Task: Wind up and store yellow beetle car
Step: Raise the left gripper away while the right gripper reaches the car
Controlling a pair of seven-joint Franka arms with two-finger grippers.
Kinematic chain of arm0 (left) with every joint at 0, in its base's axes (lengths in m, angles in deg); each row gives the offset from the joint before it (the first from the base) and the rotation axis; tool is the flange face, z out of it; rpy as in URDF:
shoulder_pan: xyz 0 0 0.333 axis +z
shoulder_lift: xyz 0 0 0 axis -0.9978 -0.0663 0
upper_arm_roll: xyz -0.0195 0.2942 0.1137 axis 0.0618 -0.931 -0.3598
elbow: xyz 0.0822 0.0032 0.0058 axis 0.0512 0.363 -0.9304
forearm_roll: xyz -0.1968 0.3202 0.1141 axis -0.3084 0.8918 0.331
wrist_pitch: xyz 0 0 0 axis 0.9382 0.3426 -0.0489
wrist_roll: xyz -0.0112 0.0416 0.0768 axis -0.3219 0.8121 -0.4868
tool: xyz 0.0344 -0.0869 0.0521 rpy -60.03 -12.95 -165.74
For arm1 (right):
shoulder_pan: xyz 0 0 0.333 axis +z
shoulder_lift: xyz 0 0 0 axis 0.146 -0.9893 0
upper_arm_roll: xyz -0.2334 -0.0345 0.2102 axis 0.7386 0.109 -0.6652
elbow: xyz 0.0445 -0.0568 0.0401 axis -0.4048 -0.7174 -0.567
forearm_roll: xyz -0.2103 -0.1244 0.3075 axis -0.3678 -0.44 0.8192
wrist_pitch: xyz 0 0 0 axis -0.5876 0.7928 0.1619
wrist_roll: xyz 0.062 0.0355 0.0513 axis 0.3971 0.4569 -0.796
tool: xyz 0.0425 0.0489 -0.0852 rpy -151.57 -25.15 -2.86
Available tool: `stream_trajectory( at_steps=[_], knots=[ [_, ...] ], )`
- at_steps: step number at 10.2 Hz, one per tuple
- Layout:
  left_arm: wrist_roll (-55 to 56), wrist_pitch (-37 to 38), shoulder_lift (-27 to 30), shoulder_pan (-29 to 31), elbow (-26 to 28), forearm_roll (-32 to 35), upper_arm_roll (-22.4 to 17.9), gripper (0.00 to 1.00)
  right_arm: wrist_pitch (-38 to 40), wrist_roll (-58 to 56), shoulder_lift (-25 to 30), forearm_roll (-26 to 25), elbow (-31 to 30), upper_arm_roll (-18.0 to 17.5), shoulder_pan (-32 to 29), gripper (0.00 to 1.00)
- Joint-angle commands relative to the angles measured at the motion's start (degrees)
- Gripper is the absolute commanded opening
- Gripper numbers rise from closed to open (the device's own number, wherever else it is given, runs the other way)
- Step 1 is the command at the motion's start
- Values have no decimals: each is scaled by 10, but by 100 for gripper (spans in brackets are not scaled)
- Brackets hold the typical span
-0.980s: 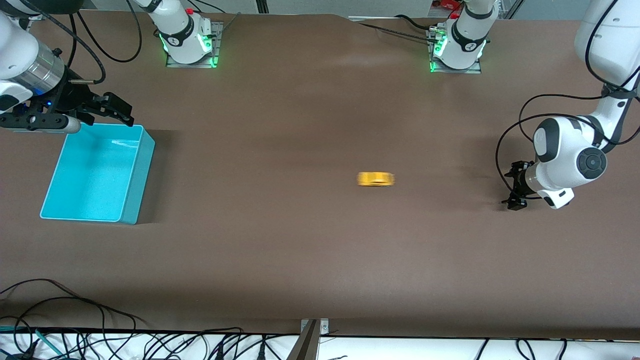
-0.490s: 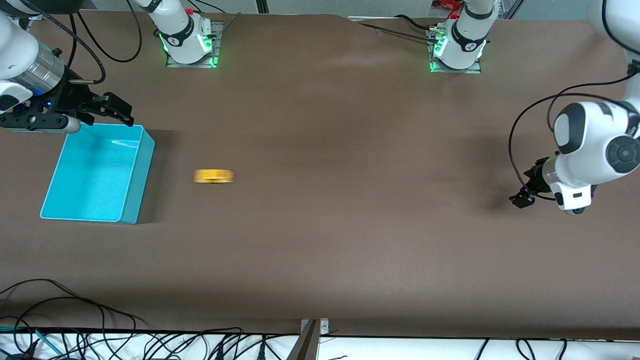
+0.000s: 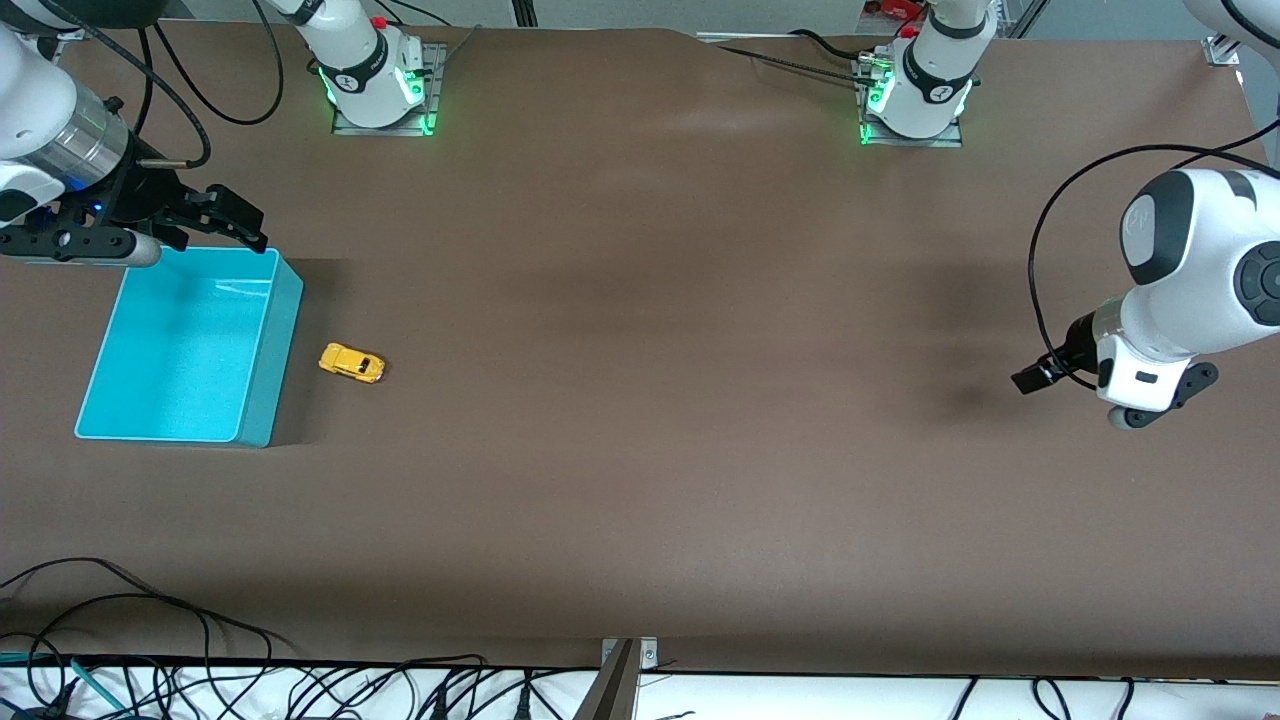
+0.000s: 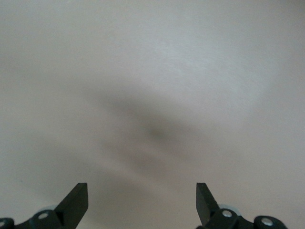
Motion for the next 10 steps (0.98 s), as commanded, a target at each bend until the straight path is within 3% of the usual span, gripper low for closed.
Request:
stream_trajectory(
  at_steps=[1, 3, 6, 10],
  knots=[
    [-111, 58, 3, 1, -52, -4, 9, 100, 2, -5, 1, -9, 15, 0, 2, 100],
    [-182, 98, 3, 1, -95, -3, 26, 100, 2, -6, -5, -9, 18, 4, -4, 100],
    [-194, 138, 3, 1, -152, -5, 31, 100, 2, 0, -13, -9, 23, 9, -5, 100],
    [-272, 146, 14, 6, -161, -4, 29, 100, 2, 1, -44, -14, 22, 8, 2, 100]
  ],
)
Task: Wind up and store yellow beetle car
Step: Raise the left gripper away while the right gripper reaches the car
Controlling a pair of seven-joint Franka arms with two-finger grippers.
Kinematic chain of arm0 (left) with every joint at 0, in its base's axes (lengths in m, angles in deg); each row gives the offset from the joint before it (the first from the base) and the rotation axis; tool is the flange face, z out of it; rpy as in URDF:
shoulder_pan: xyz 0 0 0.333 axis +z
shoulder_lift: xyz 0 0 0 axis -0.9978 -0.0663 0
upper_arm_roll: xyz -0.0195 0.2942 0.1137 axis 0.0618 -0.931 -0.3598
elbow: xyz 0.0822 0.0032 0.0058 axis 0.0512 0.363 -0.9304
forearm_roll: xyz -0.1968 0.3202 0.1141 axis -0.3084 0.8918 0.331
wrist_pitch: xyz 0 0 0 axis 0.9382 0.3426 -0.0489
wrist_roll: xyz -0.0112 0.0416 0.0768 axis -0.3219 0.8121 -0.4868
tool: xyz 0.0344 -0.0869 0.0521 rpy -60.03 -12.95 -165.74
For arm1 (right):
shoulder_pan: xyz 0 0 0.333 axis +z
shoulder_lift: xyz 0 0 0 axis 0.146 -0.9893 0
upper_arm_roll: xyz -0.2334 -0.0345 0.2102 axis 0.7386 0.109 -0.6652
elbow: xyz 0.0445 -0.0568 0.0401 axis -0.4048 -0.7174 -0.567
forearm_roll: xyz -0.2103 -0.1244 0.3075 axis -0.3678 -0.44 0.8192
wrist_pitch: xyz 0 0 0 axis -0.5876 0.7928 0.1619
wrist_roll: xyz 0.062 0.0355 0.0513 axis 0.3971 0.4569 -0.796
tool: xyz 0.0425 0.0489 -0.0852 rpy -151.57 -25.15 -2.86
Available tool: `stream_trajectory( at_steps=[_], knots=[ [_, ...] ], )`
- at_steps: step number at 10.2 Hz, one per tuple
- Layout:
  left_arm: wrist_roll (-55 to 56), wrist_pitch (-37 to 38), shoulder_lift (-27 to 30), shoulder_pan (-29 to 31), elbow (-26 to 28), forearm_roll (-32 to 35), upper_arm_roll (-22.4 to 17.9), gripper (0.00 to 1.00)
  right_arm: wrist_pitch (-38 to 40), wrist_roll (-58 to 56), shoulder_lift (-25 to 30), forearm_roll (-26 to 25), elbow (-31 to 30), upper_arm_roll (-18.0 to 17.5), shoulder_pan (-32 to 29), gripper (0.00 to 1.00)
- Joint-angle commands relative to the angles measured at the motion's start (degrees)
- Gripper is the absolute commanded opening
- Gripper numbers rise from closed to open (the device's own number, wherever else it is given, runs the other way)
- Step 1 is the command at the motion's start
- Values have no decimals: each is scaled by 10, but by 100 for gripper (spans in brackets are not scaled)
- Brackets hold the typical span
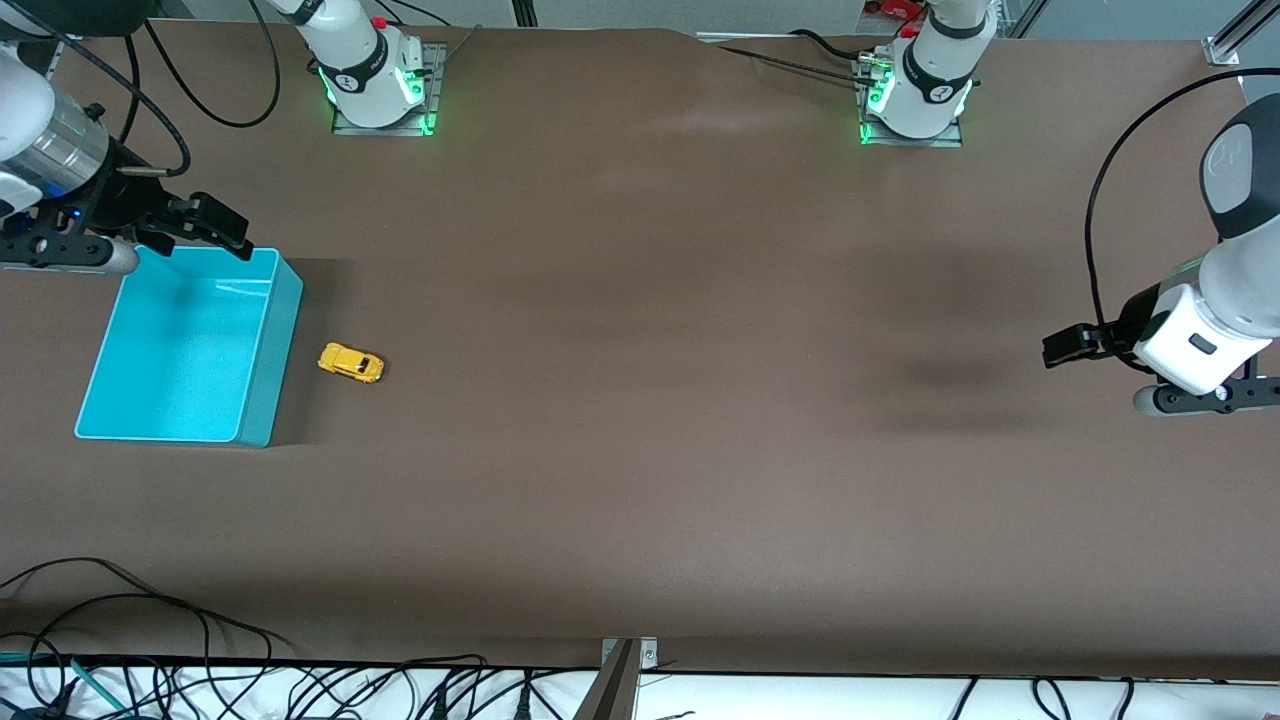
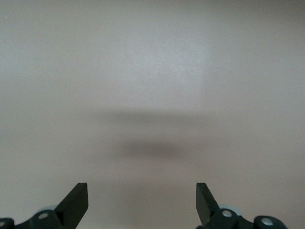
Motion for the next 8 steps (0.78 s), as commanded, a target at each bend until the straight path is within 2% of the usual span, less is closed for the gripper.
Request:
stream_trajectory(
  at_steps=[1, 3, 5, 8],
  knots=[
    [-55, 12, 9, 5, -8, -3, -2, 100, 5, 0, -23, -14, 4, -1, 4, 100],
    [-56, 12, 8, 4, -18, -3, -2, 100, 23, -4, -26, -17, 4, -1, 5, 100],
    [-56, 12, 7, 3, -17, -3, -1, 100, 29, -132, -42, -16, 11, -4, 6, 100],
    [-57, 12, 8, 2, -18, -4, -1, 100, 30, -137, -43, -13, 11, -3, 12, 100]
  ],
)
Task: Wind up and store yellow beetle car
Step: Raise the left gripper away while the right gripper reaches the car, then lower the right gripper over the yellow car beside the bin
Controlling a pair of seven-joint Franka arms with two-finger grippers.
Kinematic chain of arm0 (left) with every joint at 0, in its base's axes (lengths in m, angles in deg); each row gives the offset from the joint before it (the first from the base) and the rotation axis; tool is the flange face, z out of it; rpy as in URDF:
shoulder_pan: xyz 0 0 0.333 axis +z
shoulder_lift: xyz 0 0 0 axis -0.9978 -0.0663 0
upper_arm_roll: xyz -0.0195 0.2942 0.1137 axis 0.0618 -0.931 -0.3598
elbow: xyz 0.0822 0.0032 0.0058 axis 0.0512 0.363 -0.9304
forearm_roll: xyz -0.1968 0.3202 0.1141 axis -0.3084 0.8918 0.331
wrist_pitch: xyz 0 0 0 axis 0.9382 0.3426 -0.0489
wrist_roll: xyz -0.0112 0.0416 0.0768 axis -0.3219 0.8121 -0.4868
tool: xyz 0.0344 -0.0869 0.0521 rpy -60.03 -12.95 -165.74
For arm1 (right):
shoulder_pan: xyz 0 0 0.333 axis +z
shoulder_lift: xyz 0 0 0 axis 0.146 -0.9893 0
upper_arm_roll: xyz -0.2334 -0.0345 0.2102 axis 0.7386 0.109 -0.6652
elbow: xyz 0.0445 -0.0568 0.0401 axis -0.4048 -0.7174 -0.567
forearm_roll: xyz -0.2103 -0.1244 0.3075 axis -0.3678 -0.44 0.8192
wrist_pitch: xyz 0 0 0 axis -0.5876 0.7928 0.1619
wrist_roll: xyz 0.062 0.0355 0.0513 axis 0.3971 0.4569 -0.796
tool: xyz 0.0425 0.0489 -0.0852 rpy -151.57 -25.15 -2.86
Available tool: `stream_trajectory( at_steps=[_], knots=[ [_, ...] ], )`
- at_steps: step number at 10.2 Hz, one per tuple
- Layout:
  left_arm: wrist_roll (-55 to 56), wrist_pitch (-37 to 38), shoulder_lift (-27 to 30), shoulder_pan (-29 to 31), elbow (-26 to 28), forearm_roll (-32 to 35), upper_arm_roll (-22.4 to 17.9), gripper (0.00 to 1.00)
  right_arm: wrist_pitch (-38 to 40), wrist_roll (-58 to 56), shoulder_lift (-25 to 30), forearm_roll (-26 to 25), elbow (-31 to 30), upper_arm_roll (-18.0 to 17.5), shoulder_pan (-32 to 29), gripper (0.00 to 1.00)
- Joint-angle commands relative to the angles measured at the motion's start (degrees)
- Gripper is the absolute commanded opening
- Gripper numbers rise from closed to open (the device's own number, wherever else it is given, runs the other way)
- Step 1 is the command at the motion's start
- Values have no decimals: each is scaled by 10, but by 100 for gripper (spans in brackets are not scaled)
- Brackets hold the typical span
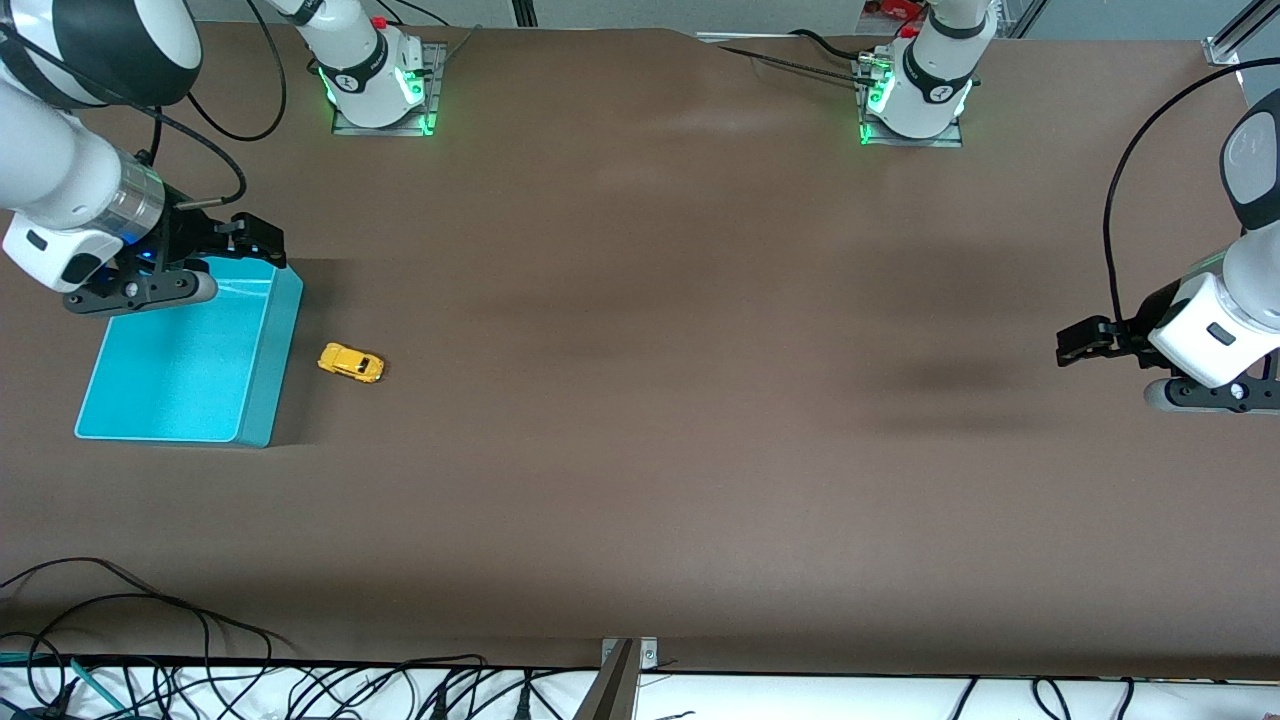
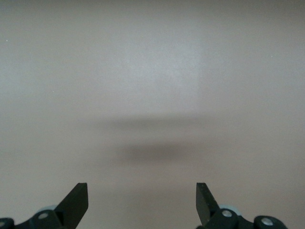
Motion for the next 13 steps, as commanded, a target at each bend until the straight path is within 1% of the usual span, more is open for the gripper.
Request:
stream_trajectory(
  at_steps=[1, 3, 4, 5, 6, 7, 9, 11, 13],
  knots=[
    [-17, 11, 7, 0, -5, -4, -1, 100, 12, -16, -6, -5, 11, 1, 3, 100],
    [-16, 11, 7, 0, -5, -4, -1, 100, 7, -36, -31, -2, 12, 0, 3, 100],
    [-17, 11, 7, 0, -5, -4, -1, 100, 3, -73, -43, 0, 12, -1, 3, 100],
    [-17, 11, 7, 0, -5, -4, -1, 100, -9, -99, -55, 18, 12, 2, 3, 100],
    [-17, 12, 6, 0, -4, -4, -1, 100, -25, -128, -59, 25, 8, 2, 5, 100],
    [-17, 12, 6, 1, -5, -4, -2, 100, -37, -192, -86, 29, 12, 2, -1, 100],
    [-17, 11, 4, 2, -5, -4, -1, 100, -97, -342, -135, 45, 8, 3, -13, 100],
    [-11, 11, 4, 1, -4, -4, -1, 100, -146, -442, -163, 45, -9, 1, -14, 100],
    [-8, 11, 3, -2, -4, -4, -2, 100, -175, -525, -199, 45, -18, -3, -16, 100]
  ],
)
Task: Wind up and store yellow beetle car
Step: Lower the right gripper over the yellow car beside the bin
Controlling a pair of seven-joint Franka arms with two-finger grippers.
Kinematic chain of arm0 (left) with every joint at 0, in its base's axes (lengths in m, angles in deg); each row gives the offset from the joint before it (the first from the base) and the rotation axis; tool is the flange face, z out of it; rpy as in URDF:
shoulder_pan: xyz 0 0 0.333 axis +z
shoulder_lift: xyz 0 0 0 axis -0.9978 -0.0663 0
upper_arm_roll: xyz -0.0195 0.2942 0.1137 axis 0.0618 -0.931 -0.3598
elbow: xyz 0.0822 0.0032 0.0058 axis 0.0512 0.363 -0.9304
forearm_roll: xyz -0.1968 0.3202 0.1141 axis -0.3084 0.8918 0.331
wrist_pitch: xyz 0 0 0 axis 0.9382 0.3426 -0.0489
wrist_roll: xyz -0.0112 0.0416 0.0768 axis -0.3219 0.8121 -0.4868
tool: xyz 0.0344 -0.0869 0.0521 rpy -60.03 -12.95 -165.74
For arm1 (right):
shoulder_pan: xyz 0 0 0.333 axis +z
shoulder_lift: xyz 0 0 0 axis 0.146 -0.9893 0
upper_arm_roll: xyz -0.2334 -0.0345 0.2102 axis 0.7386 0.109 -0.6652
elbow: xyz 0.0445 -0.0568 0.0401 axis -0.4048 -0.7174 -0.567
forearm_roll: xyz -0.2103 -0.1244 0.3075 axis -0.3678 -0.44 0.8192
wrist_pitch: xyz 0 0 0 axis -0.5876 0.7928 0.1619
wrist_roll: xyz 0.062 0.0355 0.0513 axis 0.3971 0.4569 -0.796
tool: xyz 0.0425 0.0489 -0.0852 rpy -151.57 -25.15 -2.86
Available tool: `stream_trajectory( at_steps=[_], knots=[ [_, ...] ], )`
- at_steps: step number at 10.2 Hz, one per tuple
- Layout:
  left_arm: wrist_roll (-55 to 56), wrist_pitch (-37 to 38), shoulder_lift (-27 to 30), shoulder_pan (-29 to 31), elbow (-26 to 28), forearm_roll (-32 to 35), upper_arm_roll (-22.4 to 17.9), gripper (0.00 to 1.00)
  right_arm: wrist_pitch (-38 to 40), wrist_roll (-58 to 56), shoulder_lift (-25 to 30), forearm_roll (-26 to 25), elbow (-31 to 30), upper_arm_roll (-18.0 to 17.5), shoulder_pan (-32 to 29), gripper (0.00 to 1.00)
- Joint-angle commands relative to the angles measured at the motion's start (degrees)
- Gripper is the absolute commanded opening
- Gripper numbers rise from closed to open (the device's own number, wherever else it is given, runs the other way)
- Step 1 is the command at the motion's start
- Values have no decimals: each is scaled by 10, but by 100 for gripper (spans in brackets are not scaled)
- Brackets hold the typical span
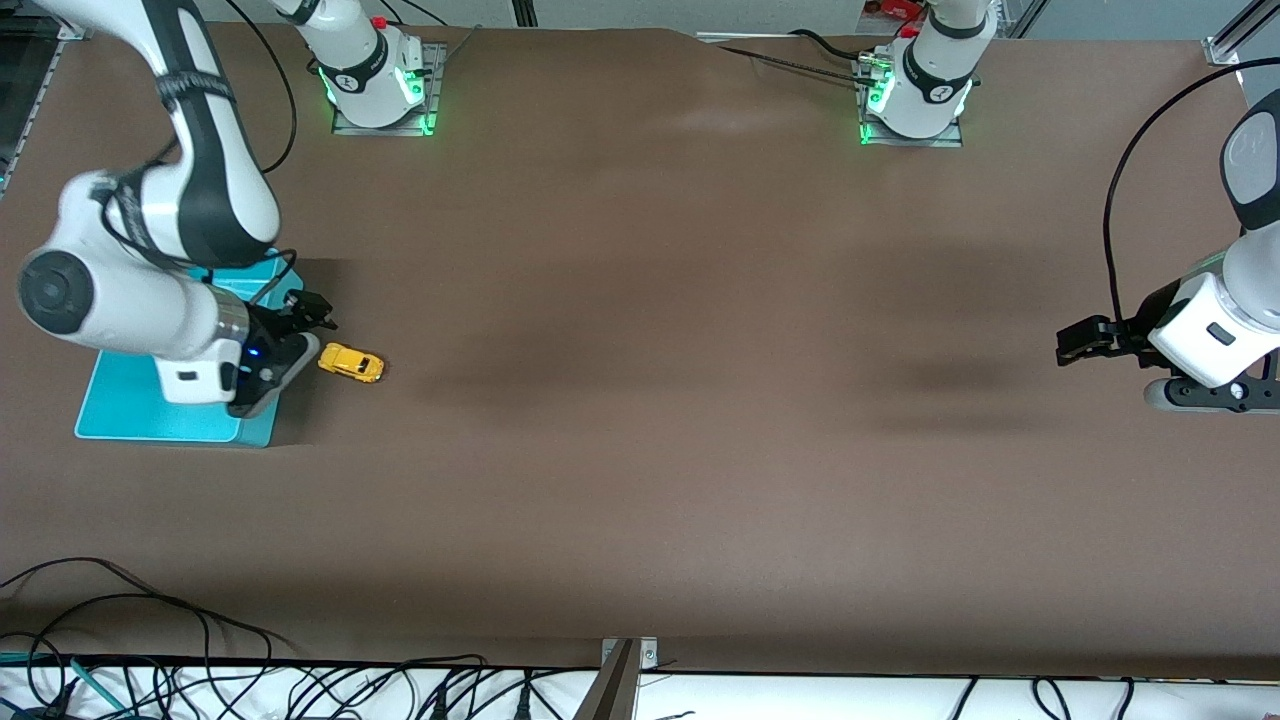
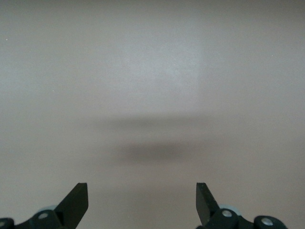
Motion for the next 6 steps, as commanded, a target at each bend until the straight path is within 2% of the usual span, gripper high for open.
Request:
stream_trajectory(
  at_steps=[1, 4, 6],
  knots=[
    [-7, 10, 2, -2, -3, -4, -2, 100, -44, -99, -30, 12, -20, -8, -12, 100],
    [-3, 10, 1, 3, -3, -9, -2, 100, -190, -208, -48, 8, -99, -10, -21, 100],
    [-4, 10, -3, 3, -4, -11, -2, 100, -207, -223, -56, 7, -110, -11, -23, 100]
  ],
)
